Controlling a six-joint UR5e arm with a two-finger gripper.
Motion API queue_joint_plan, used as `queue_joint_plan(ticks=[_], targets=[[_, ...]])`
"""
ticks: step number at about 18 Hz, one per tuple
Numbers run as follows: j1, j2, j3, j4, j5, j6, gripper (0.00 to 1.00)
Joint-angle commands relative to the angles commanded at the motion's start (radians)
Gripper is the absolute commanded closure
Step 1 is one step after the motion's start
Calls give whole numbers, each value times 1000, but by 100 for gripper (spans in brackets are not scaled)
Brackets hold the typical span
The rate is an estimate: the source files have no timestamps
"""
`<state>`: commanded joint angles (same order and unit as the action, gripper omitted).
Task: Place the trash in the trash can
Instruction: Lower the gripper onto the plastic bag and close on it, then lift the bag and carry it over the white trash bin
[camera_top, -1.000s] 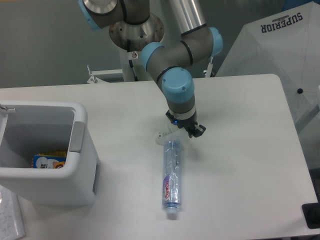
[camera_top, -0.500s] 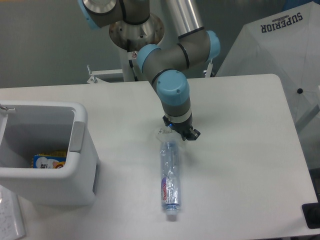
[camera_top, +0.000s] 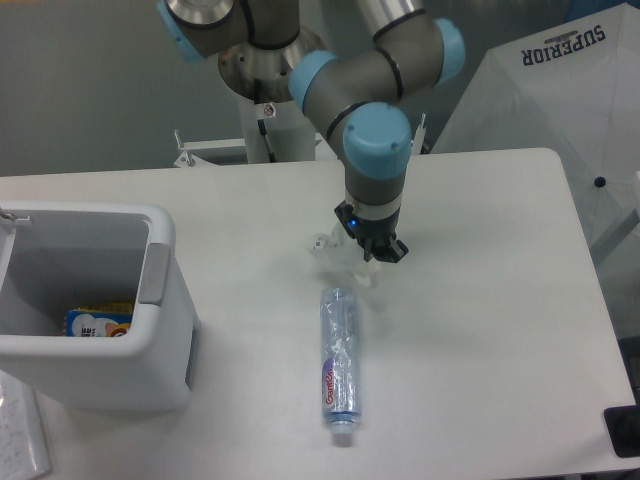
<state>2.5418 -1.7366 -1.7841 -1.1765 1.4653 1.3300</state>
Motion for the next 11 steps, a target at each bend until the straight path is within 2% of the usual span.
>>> queue_joint_plan(ticks=[6,9,11], targets=[[2,95,9,-23,-230,-60,100],[0,129,28,-15,-392,-153,100],[-5,138,61,-9,-483,-231,100]])
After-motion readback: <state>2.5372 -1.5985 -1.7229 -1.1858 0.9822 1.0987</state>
